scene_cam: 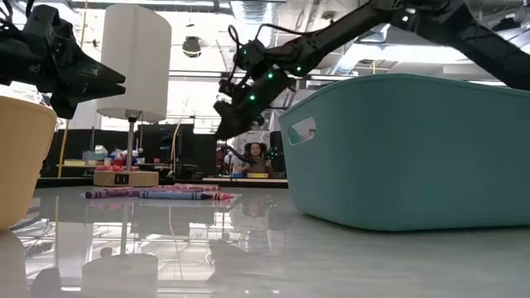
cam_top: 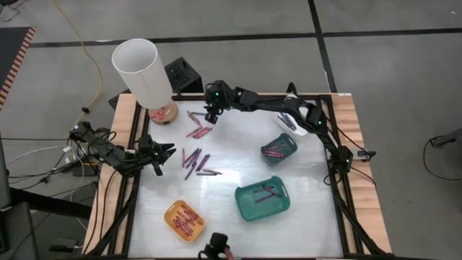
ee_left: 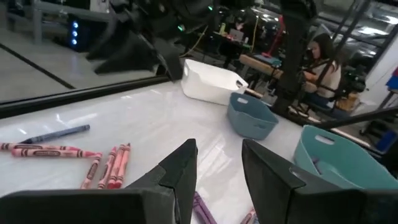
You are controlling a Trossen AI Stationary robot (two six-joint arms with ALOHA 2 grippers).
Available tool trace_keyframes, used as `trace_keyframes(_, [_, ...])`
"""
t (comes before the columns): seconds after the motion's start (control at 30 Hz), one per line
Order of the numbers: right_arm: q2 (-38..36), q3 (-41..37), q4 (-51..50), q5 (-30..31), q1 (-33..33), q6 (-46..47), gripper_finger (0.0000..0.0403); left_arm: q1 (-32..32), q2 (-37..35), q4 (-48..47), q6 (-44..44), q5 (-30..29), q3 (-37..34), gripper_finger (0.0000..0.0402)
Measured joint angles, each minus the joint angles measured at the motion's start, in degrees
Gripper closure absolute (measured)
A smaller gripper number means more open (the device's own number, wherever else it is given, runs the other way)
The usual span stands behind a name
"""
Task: Sort crayons
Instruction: Put the blue crayon into the white bin
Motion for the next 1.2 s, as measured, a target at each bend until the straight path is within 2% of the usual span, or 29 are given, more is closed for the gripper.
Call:
trace_keyframes(0.07, [2.28, 3.97, -1.21, -0.09, -0.39, -0.25, 0.0229, -0.02, 0.0, -0.19, 0.05, -0.69, 0.0, 0.0285])
trace_keyframes(0.3, [13.67, 24.85, -20.57, -0.1, 0.07, -5.19, 0.0233, -0.01, 0.02, -0.15, 0.33, -1.53, 0.0, 0.0285])
trace_keyframes(0.43, [12.56, 21.16, -19.71, -0.21, 0.1, -6.25, 0.0234, -0.02, 0.0, -0.17, 0.38, -0.57, 0.0, 0.0285])
trace_keyframes(0.8, [13.1, 21.21, -18.21, -0.28, -0.73, -4.8, 0.0234, -0.02, 0.0, -0.52, 0.32, -0.19, 0.0, 0.0285])
trace_keyframes(1.2, [15.13, 21.7, -23.0, -0.25, -0.8, -5.89, 0.0234, -0.02, 0.0, -0.52, 0.21, -0.28, 0.0, 0.0285])
